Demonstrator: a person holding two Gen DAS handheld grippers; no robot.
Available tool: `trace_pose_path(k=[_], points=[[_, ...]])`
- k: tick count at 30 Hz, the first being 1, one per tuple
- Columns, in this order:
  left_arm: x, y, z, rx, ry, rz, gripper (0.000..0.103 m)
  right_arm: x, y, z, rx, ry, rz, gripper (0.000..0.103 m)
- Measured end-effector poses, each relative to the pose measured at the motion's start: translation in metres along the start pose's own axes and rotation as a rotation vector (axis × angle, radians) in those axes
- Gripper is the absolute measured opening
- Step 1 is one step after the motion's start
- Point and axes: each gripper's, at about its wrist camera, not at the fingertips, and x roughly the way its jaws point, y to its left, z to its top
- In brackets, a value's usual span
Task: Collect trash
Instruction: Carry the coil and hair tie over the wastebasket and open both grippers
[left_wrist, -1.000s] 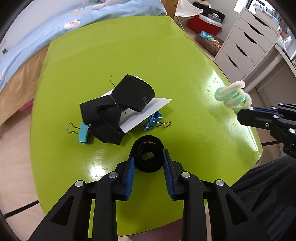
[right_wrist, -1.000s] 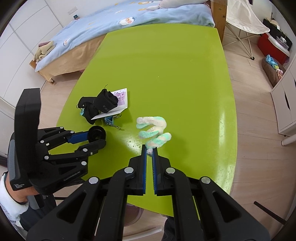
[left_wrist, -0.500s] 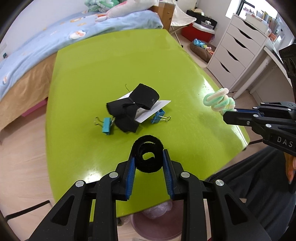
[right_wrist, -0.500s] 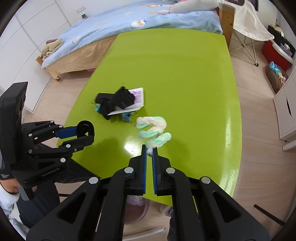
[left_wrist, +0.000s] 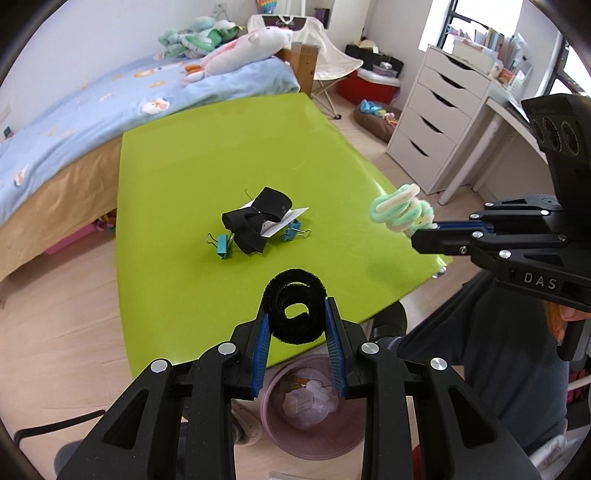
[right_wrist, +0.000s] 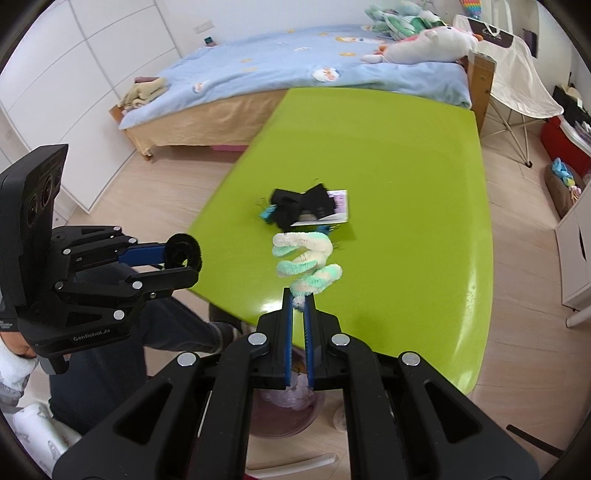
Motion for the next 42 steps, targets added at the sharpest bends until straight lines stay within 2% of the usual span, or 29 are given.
trace_pose_path(k=[11, 21, 29, 32, 34, 35, 36, 39, 42], points=[[-0.026, 0.001, -0.032, -0.031, -0.011, -0.031, 0.028, -0.017, 0.028, -0.036, -0.028, 0.028, 0.056, 0.005], [-0.040, -0.002, -0.061, -0.054, -0.001, -0.055, 0.028, -0.013, 0.050, -0.073, -0.041, 0.096, 0.112, 0.005], [-0.047, -0.003, -0.070, -0.058, 0.003, -0.064, 0.028, -0.007, 0.056, -0.082, -0.040, 0.123, 0.139, 0.005], [-0.048, -0.004, -0.069, -0.053, 0.000, -0.067, 0.028, -0.005, 0.058, -0.081, -0.049, 0.129, 0.156, 0.009], [-0.047, -0.004, -0.070, -0.052, 0.003, -0.064, 0.028, -0.002, 0.057, -0.082, -0.045, 0.136, 0.141, 0.026], [-0.046, -0.004, -0.070, -0.053, 0.005, -0.065, 0.028, -0.001, 0.056, -0.082, -0.041, 0.137, 0.134, 0.050], [-0.046, -0.004, -0.071, -0.053, 0.007, -0.065, 0.028, -0.001, 0.055, -0.082, -0.033, 0.131, 0.131, 0.065], [-0.046, -0.006, -0.072, -0.047, 0.013, -0.069, 0.028, -0.004, 0.050, -0.081, -0.006, 0.107, 0.127, 0.085], [-0.044, -0.007, -0.072, -0.040, 0.021, -0.075, 0.028, -0.007, 0.045, -0.080, 0.018, 0.098, 0.121, 0.090]])
